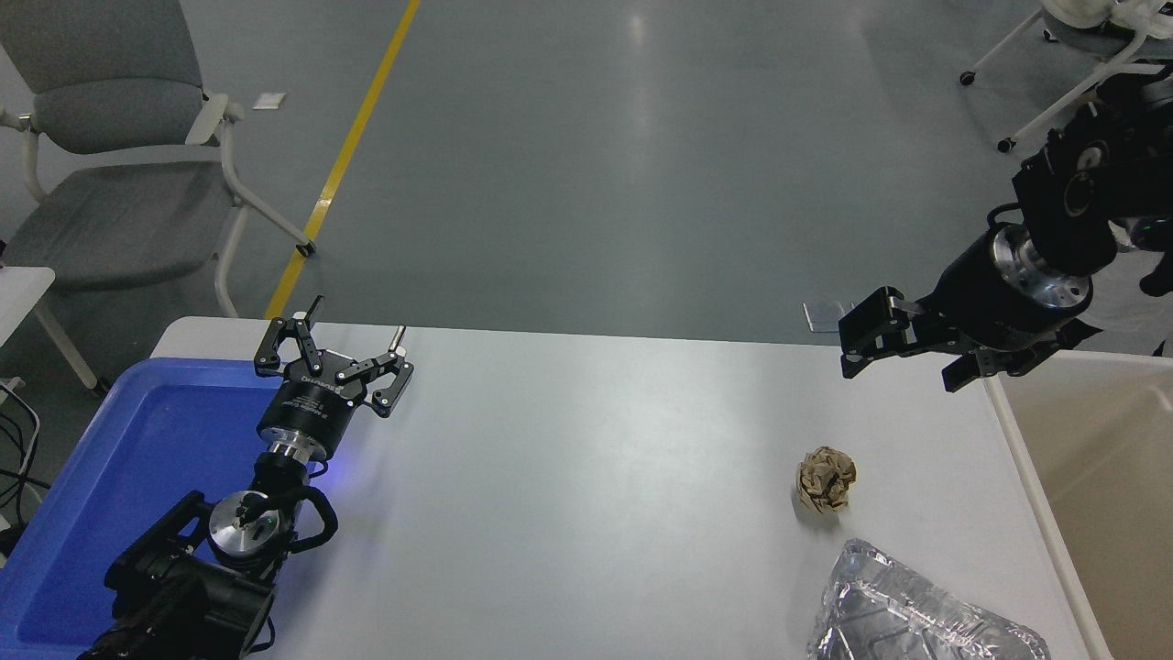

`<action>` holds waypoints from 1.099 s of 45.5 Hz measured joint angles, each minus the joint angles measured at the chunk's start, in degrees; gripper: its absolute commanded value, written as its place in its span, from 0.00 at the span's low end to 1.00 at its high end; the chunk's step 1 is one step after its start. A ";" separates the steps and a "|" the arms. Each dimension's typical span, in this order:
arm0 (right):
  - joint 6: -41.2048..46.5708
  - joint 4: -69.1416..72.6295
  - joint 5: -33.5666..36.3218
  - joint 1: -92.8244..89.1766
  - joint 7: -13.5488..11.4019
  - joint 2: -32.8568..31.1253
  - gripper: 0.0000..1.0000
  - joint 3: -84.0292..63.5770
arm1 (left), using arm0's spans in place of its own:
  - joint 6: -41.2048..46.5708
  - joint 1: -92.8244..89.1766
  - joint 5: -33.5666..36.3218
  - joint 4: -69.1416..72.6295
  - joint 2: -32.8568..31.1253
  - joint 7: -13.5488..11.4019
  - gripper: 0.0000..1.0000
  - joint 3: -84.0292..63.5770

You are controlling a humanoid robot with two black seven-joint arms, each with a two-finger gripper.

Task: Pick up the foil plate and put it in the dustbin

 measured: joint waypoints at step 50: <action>0.38 -8.65 -0.64 -2.89 0.04 -0.67 1.00 -0.51 | 0.00 0.00 0.00 0.00 0.01 -0.35 0.99 0.06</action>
